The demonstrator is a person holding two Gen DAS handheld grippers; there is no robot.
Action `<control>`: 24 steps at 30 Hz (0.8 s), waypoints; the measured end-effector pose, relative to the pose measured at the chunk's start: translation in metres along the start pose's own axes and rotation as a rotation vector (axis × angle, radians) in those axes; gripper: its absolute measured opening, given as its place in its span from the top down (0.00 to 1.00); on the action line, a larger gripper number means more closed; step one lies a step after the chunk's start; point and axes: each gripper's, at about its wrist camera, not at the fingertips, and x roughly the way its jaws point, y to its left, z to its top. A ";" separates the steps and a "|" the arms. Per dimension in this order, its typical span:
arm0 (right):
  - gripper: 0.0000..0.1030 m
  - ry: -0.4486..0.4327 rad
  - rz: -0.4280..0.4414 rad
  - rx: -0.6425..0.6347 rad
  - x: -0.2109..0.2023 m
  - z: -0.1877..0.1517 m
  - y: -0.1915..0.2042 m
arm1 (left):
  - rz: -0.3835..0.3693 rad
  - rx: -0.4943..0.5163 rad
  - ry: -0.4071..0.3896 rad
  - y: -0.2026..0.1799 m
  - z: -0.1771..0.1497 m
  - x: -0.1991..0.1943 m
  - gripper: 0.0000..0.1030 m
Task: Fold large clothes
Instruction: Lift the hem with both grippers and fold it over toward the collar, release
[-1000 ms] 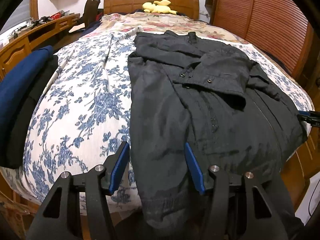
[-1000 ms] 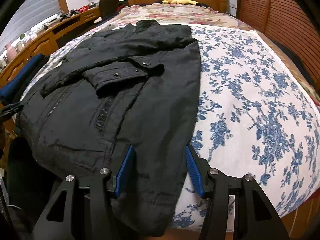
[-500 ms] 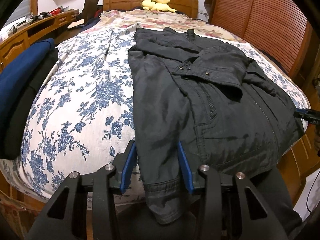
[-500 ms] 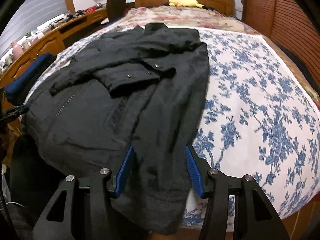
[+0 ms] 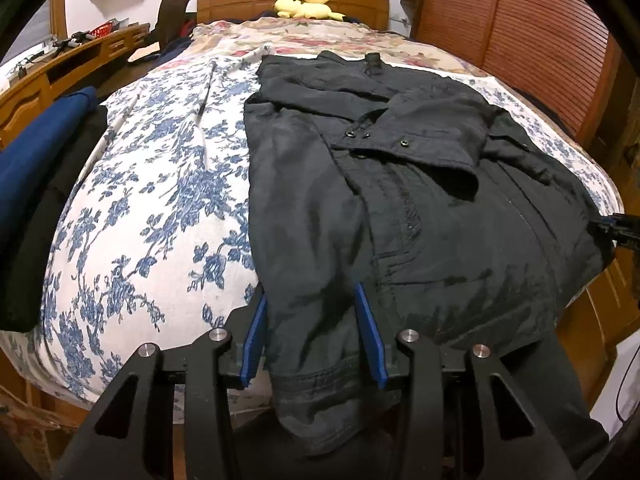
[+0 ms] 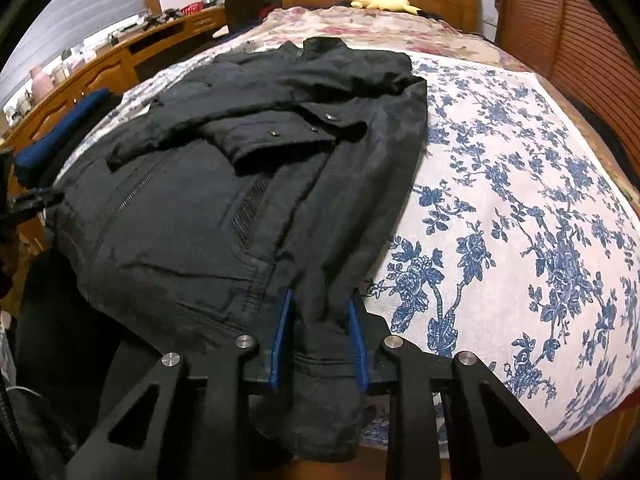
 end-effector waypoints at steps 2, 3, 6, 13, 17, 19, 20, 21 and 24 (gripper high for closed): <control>0.73 0.005 -0.003 0.007 0.001 -0.002 -0.002 | -0.011 -0.015 0.007 0.004 -0.003 0.000 0.58; 0.73 0.009 -0.001 0.015 0.001 -0.003 -0.003 | -0.015 -0.020 0.010 0.005 -0.004 -0.001 0.58; 0.66 0.029 0.019 0.045 0.004 -0.006 -0.009 | -0.026 -0.026 0.018 0.009 -0.008 -0.002 0.58; 0.80 0.019 0.059 0.046 0.006 0.005 -0.009 | -0.053 0.017 0.003 0.002 0.002 -0.013 0.94; 0.89 -0.055 0.070 -0.001 -0.022 0.030 -0.007 | -0.056 0.059 -0.069 -0.007 0.030 -0.040 0.95; 0.90 -0.107 0.060 -0.012 -0.040 0.043 -0.004 | -0.054 0.073 -0.126 -0.013 0.052 -0.060 0.96; 0.90 -0.131 0.055 -0.006 -0.050 0.050 -0.004 | -0.054 0.077 -0.144 -0.015 0.060 -0.067 0.96; 0.91 -0.150 0.054 -0.004 -0.059 0.057 -0.004 | -0.052 0.087 -0.166 -0.019 0.070 -0.076 0.96; 0.92 -0.234 0.052 0.013 -0.088 0.074 -0.005 | -0.037 0.113 -0.233 -0.031 0.096 -0.102 0.96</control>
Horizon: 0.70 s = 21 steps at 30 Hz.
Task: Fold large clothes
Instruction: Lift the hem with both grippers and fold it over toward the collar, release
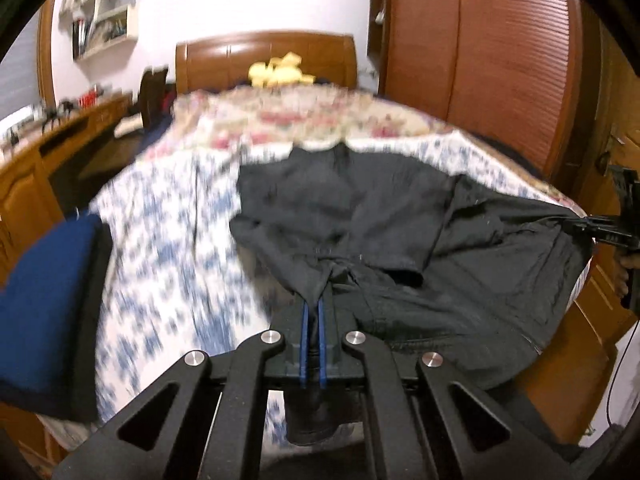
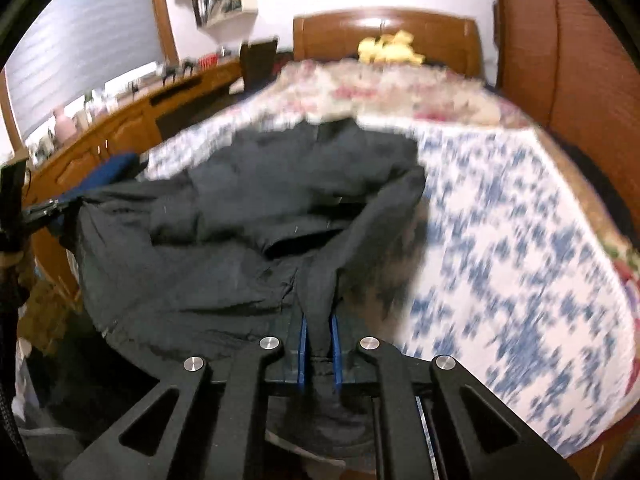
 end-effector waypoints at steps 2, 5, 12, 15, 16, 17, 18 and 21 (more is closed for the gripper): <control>0.93 -0.061 -0.009 0.003 -0.019 0.012 0.003 | 0.002 0.009 -0.046 -0.004 0.020 -0.014 0.96; 0.93 -0.136 -0.004 -0.016 -0.053 0.024 0.011 | 0.004 0.031 -0.117 -0.009 0.048 -0.042 0.96; 0.93 -0.228 -0.025 -0.079 -0.136 0.015 0.025 | -0.026 0.054 -0.220 -0.019 0.069 -0.099 0.96; 0.94 -0.224 -0.073 -0.114 -0.158 0.001 0.034 | -0.071 0.057 -0.256 -0.025 0.064 -0.117 0.96; 0.94 -0.219 -0.072 -0.111 -0.162 -0.002 0.034 | -0.076 0.054 -0.260 -0.026 0.062 -0.122 0.96; 0.94 -0.212 -0.076 -0.113 -0.163 -0.004 0.036 | -0.076 0.051 -0.257 -0.026 0.060 -0.120 0.96; 0.94 -0.206 -0.085 -0.122 -0.161 -0.006 0.039 | -0.074 0.051 -0.252 -0.027 0.059 -0.118 0.96; 0.93 -0.188 -0.080 -0.123 -0.149 0.000 0.040 | -0.039 0.047 -0.234 -0.026 0.057 -0.106 0.96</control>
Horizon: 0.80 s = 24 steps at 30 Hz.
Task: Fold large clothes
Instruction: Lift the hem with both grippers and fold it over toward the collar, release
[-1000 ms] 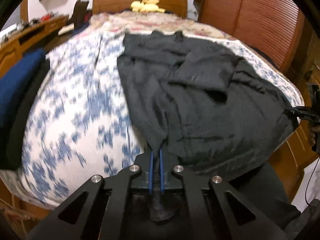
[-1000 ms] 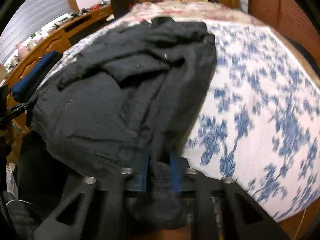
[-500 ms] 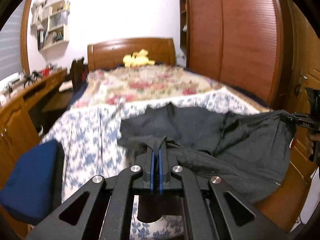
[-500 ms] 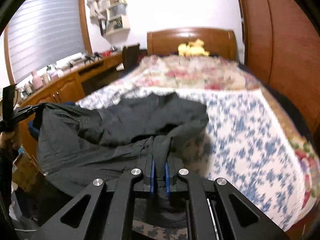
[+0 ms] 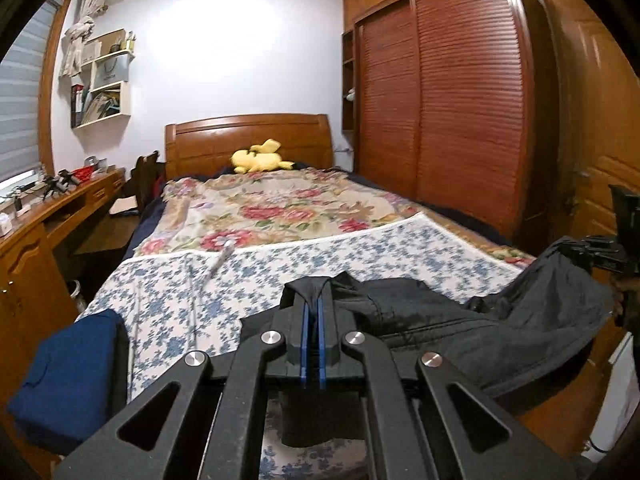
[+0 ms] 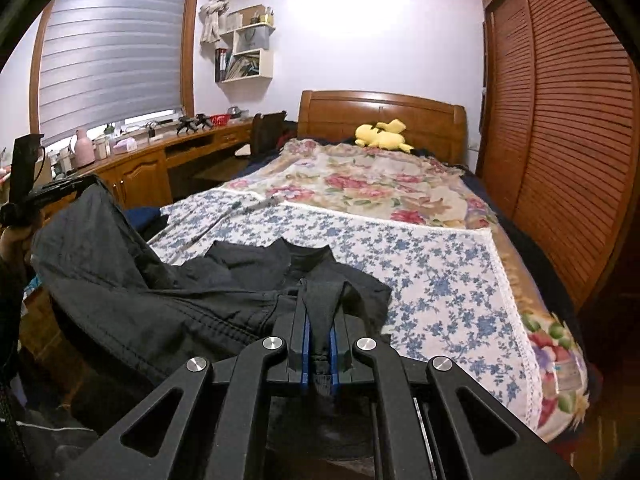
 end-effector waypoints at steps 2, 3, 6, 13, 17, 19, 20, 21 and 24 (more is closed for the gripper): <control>0.93 0.006 -0.008 -0.006 0.009 0.005 0.003 | 0.013 -0.016 0.018 0.005 -0.003 0.012 0.96; 0.93 0.007 -0.011 -0.007 0.017 0.008 0.002 | 0.020 -0.024 0.028 0.009 -0.004 0.020 0.96; 0.93 0.007 -0.022 -0.012 0.041 0.019 0.000 | 0.059 -0.028 0.053 0.017 -0.007 0.043 0.96; 0.93 -0.036 -0.075 0.018 0.133 0.038 -0.024 | 0.122 -0.059 0.070 0.043 -0.004 0.117 0.96; 0.93 -0.036 -0.108 0.051 0.195 0.049 -0.040 | 0.158 -0.086 0.064 0.058 -0.002 0.154 0.96; 0.93 -0.025 -0.113 0.054 0.224 0.053 -0.045 | 0.153 -0.110 0.070 0.065 -0.005 0.175 0.96; 0.93 -0.013 -0.111 0.052 0.234 0.052 -0.044 | 0.148 -0.117 0.073 0.067 -0.007 0.182 0.96; 0.93 0.003 -0.118 0.045 0.247 0.053 -0.042 | 0.147 -0.123 0.078 0.069 -0.010 0.190 0.96; 0.93 0.030 -0.132 0.035 0.270 0.054 -0.037 | 0.162 -0.129 0.087 0.073 -0.013 0.212 0.96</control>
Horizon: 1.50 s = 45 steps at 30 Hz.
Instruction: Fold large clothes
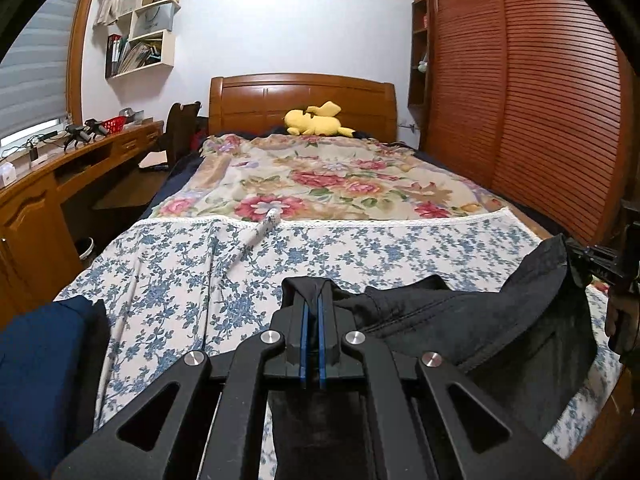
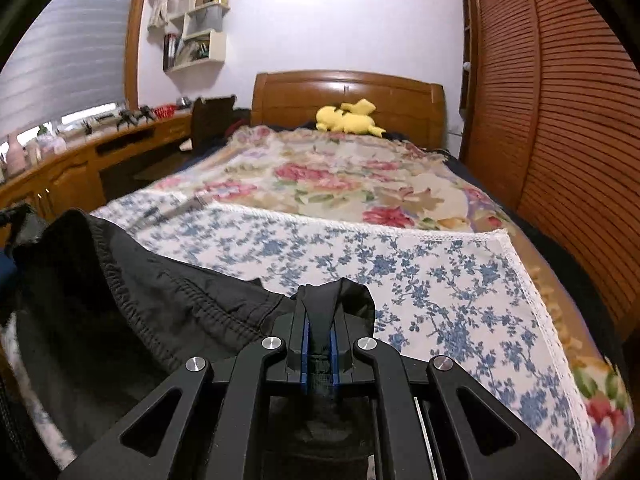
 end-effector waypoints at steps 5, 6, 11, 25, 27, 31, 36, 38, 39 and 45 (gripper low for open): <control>0.92 0.044 -0.022 -0.021 0.019 0.001 0.010 | 0.001 0.002 0.009 0.000 -0.006 0.017 0.96; 0.92 0.055 -0.022 -0.023 0.025 0.003 0.007 | 0.000 0.007 0.005 0.000 -0.010 0.017 0.96; 0.92 0.117 -0.018 -0.031 0.032 0.000 0.009 | -0.028 0.044 0.021 -0.003 -0.021 0.020 0.96; 0.47 0.091 -0.045 -0.034 0.001 0.008 0.027 | -0.064 0.079 0.050 -0.007 -0.043 0.007 0.38; 0.47 0.098 -0.025 -0.052 -0.004 0.007 0.037 | -0.073 0.096 0.045 -0.012 -0.047 0.002 0.23; 0.47 0.114 0.034 -0.085 -0.011 0.002 0.064 | -0.106 0.100 0.042 -0.017 -0.053 -0.006 0.23; 0.47 0.146 0.112 -0.134 -0.011 -0.004 0.100 | -0.125 0.113 0.068 -0.017 -0.073 -0.010 0.23; 0.47 0.160 0.143 -0.153 -0.010 -0.006 0.115 | -0.131 0.108 0.081 -0.013 -0.080 -0.011 0.23; 0.47 0.166 0.157 -0.160 -0.009 -0.006 0.122 | -0.131 0.105 0.085 -0.011 -0.083 -0.013 0.23; 0.47 0.193 0.233 -0.196 0.000 -0.005 0.158 | -0.100 0.068 0.072 0.014 -0.090 -0.023 0.23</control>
